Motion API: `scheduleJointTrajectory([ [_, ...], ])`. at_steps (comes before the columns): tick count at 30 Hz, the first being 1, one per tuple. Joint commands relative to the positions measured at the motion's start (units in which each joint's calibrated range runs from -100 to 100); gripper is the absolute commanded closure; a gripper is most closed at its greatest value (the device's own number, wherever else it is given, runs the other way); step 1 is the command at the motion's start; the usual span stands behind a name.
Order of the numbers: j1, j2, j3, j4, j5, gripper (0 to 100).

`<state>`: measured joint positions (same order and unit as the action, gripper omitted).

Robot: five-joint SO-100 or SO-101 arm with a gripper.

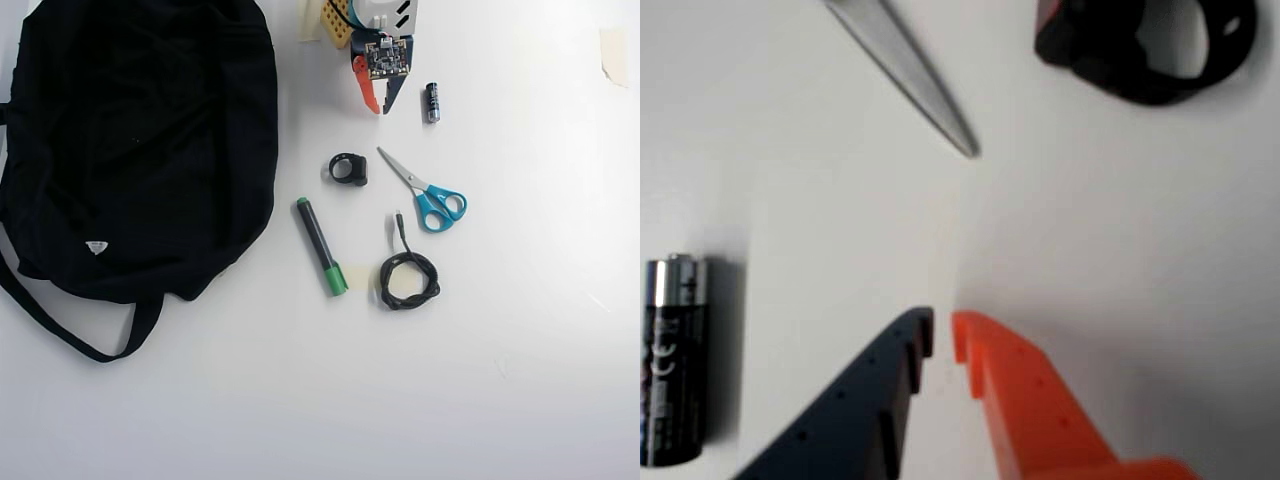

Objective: Put the cable into the black bag

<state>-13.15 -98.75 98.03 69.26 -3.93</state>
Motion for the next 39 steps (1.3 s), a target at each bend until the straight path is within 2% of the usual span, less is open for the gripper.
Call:
scheduleJointTrajectory([
  [1,0.2,-0.7,1.2,1.0,0.3,98],
  [39,-0.5,-0.7,1.1,-0.2,-0.2,98],
])
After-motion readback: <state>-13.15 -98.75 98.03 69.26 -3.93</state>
